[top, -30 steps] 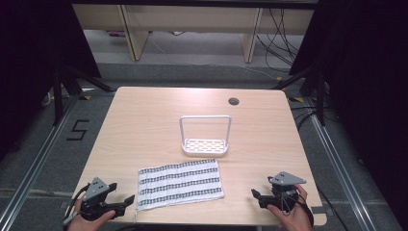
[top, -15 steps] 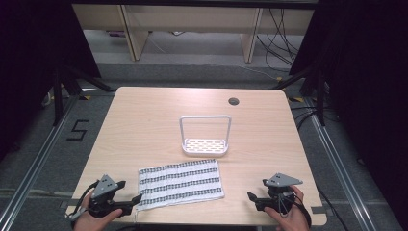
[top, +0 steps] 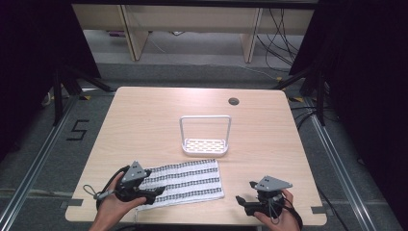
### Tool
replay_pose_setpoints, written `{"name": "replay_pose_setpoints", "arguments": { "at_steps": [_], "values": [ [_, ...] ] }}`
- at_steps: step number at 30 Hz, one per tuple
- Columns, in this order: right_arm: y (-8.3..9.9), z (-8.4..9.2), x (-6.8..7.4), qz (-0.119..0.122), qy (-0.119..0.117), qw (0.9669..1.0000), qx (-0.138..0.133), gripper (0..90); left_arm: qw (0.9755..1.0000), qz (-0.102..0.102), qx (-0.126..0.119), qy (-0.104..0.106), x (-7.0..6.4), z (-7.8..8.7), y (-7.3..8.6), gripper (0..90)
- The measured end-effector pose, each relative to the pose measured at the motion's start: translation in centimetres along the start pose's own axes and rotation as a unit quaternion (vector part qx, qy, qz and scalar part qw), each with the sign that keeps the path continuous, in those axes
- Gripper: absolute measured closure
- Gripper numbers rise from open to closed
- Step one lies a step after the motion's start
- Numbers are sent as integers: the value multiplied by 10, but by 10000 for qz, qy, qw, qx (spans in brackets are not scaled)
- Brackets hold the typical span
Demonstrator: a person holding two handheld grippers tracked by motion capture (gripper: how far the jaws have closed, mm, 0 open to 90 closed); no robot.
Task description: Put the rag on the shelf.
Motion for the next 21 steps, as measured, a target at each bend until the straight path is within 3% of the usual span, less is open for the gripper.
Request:
{"name": "replay_pose_setpoints", "arguments": {
  "at_steps": [1,2,4,5,7,8,11,14,18,21],
  "values": [
    [-1,-1,2,-1,0,10000,27,278,9999,-93,63,32,-1,-4,-7,223],
    [-5,-5,6,135,6,9999,14,283,9999,-116,79,28,-1,-6,-10,223],
    [-6,-6,9,129,-41,9999,58,283,9998,-165,94,78,-1,-12,-21,223],
    [-9,-10,13,247,-45,9996,92,286,9998,-155,63,90,-2,-15,-27,237],
    [-10,-11,16,233,-82,9996,106,286,9997,-189,56,127,-3,-20,-36,243],
    [-12,-14,19,393,-113,9991,118,286,9996,-213,63,149,-4,-25,-42,249],
    [-14,-17,21,359,-67,9992,142,288,9990,-311,137,301,-9,-34,-51,254],
    [-15,-23,24,481,-72,9986,223,292,9982,-408,235,357,-14,-47,-62,265],
    [-16,-28,28,492,-144,9984,255,297,9979,-364,224,488,-19,-56,-71,284],
    [-18,-32,31,556,-127,9978,331,300,9966,-512,308,576,-25,-66,-79,298]
  ]
}}
Point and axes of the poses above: each handheld gripper's, and its own axes: z roughly backward along the jaws, y roughly out of its underside, x roughly to its left, the point moved 8 cm from there along -z, roughly forward along the jaws, and after that the axes turned 9 degrees about x, right-handed, at the moved point
